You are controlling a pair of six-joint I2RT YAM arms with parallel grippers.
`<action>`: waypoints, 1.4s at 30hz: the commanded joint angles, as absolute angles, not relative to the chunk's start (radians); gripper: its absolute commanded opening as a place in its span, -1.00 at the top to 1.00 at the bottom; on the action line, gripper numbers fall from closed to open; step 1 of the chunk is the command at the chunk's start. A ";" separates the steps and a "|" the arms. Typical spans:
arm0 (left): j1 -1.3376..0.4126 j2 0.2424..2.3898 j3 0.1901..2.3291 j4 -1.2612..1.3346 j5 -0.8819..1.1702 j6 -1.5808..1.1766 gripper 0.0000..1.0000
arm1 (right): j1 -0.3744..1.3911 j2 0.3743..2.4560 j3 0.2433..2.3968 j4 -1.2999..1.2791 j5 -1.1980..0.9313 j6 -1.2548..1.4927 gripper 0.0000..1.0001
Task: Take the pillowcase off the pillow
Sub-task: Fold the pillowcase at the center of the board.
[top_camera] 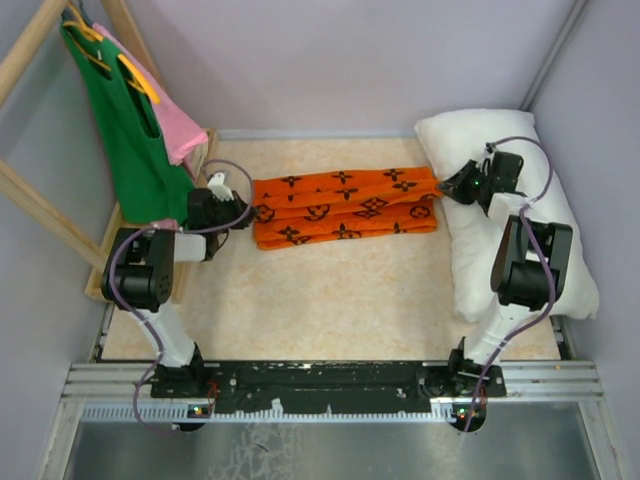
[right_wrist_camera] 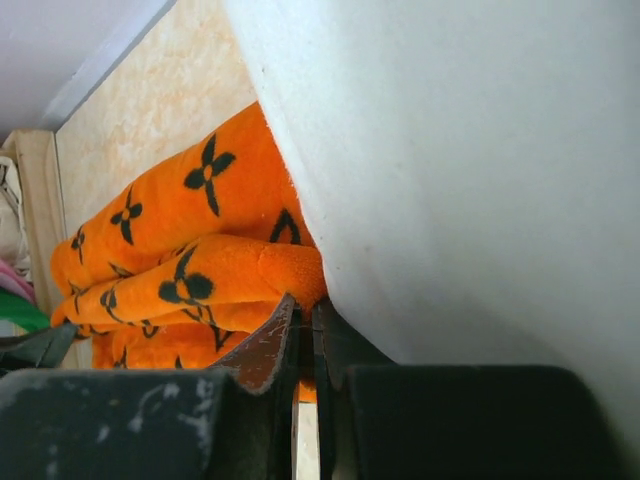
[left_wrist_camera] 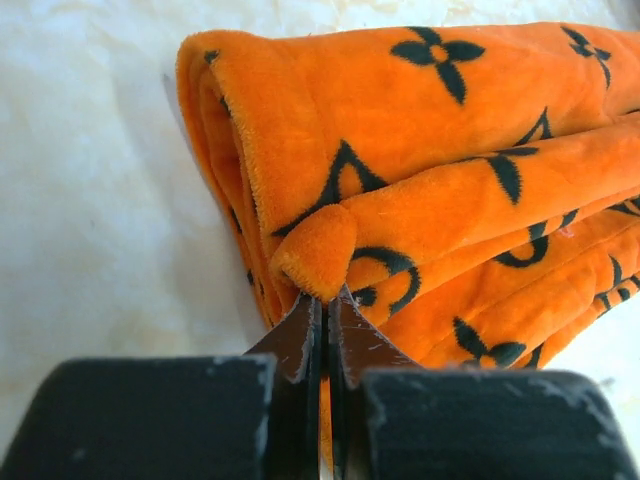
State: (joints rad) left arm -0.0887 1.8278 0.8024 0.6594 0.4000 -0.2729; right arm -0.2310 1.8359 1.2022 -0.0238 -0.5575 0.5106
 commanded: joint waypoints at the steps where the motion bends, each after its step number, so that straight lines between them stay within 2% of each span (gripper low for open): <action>1: -0.108 1.746 0.717 0.769 0.355 -0.323 1.00 | -0.247 1.749 1.116 0.042 -0.445 0.600 0.71; 2: -0.112 1.727 0.695 0.797 0.346 -0.326 0.96 | -0.247 1.726 1.098 0.066 -0.432 0.608 0.58; 3: -0.118 1.695 0.666 0.826 0.326 -0.325 0.77 | -0.247 1.707 1.082 0.086 -0.419 0.616 0.37; 5: -0.140 1.621 0.629 0.853 0.263 -0.302 0.12 | -0.244 1.667 1.077 0.118 -0.395 0.617 -0.08; 6: -0.154 1.584 0.634 0.840 0.233 -0.279 -0.13 | -0.235 1.631 1.085 0.124 -0.377 0.608 -0.28; 7: -0.168 1.554 0.650 0.814 0.212 -0.251 -0.31 | -0.221 1.605 1.102 0.115 -0.347 0.587 -0.36; 9: -0.205 1.514 0.718 0.751 0.160 -0.195 -0.45 | -0.162 1.580 1.171 0.024 -0.243 0.508 -0.41; 14: -0.332 1.566 0.915 0.577 -0.037 -0.036 -0.52 | 0.049 1.641 1.376 -0.160 -0.008 0.305 -0.45; 17: -0.383 1.712 1.064 0.396 -0.172 0.000 -0.46 | 0.148 1.763 1.467 -0.255 0.062 0.238 -0.42; 20: -0.410 1.793 1.131 0.255 -0.208 -0.039 -0.44 | 0.231 1.842 1.513 -0.330 0.141 0.176 -0.42; 23: -0.423 1.801 1.070 0.252 -0.181 -0.115 -0.42 | 0.236 1.876 1.444 -0.340 0.116 0.214 -0.41; 30: -0.440 1.747 0.775 0.285 -0.127 -0.278 -0.41 | 0.238 1.829 1.117 -0.201 -0.031 0.333 -0.33; 33: -0.440 1.710 0.691 0.280 -0.175 -0.310 -0.40 | 0.242 1.782 1.019 -0.162 -0.086 0.363 -0.31; 36: -0.439 1.687 0.713 0.221 -0.242 -0.326 -0.42 | 0.243 1.704 0.986 -0.154 -0.099 0.373 -0.32; 42: -0.431 1.723 0.955 -0.023 -0.338 -0.304 -0.45 | 0.241 1.553 1.102 -0.180 -0.082 0.387 -0.42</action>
State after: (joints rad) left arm -0.4423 1.6974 0.8360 0.1780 -0.2474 -0.3035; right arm 0.2394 1.6749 1.0027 -0.1741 -0.0780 0.3603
